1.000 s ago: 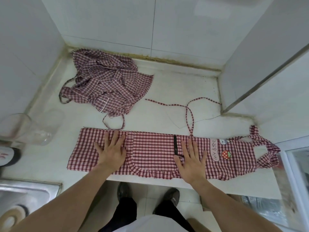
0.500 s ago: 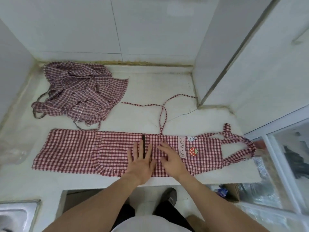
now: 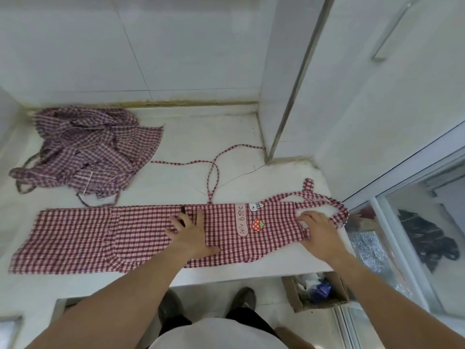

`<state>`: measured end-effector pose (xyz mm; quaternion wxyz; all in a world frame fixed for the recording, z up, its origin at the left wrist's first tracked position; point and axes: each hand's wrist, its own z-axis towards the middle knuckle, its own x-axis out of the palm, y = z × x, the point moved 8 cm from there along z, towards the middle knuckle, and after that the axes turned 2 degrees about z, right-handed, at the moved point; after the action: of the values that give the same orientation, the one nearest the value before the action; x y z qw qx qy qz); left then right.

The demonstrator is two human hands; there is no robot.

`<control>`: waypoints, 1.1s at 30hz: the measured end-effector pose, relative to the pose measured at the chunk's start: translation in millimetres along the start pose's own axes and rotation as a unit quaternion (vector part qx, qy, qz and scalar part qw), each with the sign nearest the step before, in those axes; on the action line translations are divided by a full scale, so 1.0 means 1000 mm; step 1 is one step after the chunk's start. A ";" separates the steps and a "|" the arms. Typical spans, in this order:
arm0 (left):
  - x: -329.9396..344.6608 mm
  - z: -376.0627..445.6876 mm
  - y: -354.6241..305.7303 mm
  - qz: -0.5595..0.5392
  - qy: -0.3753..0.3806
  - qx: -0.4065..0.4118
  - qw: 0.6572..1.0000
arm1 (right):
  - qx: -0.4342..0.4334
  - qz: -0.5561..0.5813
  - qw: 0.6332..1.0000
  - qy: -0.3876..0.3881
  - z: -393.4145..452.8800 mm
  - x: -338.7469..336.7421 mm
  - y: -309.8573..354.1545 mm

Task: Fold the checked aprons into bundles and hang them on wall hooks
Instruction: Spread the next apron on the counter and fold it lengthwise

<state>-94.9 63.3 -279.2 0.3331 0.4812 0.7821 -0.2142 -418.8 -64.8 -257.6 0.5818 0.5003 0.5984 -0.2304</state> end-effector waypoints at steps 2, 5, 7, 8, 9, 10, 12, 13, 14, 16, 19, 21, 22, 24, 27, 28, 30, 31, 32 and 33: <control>0.003 0.003 0.003 0.000 0.001 -0.007 1.000 | -0.004 -0.031 0.999 0.024 0.003 -0.012 -0.012; 0.002 0.003 0.018 -0.002 0.006 -0.032 0.999 | 0.011 -0.098 0.995 0.002 0.005 -0.039 -0.047; 0.000 0.002 0.027 -0.004 0.009 -0.044 0.999 | 0.005 -0.116 0.992 -0.047 0.004 -0.056 -0.068; -0.001 0.001 0.027 -0.002 0.012 -0.048 0.999 | 0.003 -0.130 0.991 -0.042 0.004 -0.058 -0.073; -0.001 0.001 0.029 0.003 0.015 -0.051 0.999 | 0.000 -0.149 0.988 -0.041 0.006 -0.056 -0.074; -0.002 0.001 0.028 0.006 0.018 -0.054 0.998 | -0.005 -0.160 0.986 -0.039 0.008 -0.055 -0.073; -0.002 0.002 0.024 0.006 0.026 -0.058 0.998 | -0.035 -0.159 0.984 -0.075 0.010 -0.060 -0.065; -0.002 0.003 0.022 0.005 0.029 -0.058 0.998 | -0.047 -0.143 0.982 -0.111 0.009 -0.066 -0.061; -0.002 0.004 0.022 0.006 0.032 -0.059 0.998 | -0.051 -0.117 0.981 -0.149 0.008 -0.073 -0.059; -0.001 0.005 0.022 0.007 0.037 -0.062 0.997 | -0.036 -0.029 0.973 -0.225 0.002 -0.092 -0.054; 0.001 0.006 0.023 0.010 0.044 -0.066 0.997 | 0.022 0.152 0.937 -0.315 -0.003 -0.118 -0.047; 0.001 0.007 0.020 0.011 0.045 -0.065 0.997 | 0.054 0.264 0.903 -0.333 -0.002 -0.127 -0.052; 0.000 0.008 0.020 0.011 0.043 -0.065 0.997 | 0.067 0.288 0.899 -0.323 0.001 -0.129 -0.058; 0.000 0.007 0.020 0.010 0.040 -0.068 0.997 | 0.094 0.228 0.939 -0.239 0.013 -0.126 -0.074; -0.001 0.006 0.020 0.012 0.041 -0.067 0.997 | 0.154 0.226 0.961 -0.052 0.021 -0.095 -0.104; -0.001 0.006 0.020 0.010 0.039 -0.067 0.997 | 0.180 0.298 0.938 -0.007 0.020 -0.083 -0.109; -0.003 0.008 0.016 0.003 0.036 -0.060 0.998 | 0.219 0.436 0.872 0.037 0.021 -0.066 -0.116; -0.001 0.007 0.018 -0.001 0.036 -0.061 0.997 | 0.226 0.483 0.845 0.048 0.023 -0.061 -0.115; -0.001 0.007 0.015 0.001 0.032 -0.055 0.998 | 0.226 0.524 0.819 0.053 0.021 -0.062 -0.116; -0.001 0.006 0.015 0.002 0.031 -0.053 0.998 | 0.220 0.563 0.794 0.072 0.019 -0.062 -0.114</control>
<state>-79.0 65.5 -283.2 0.3347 0.4710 0.8010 -0.1567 -519.5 -146.5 -238.9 0.4377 0.8786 0.1848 0.0488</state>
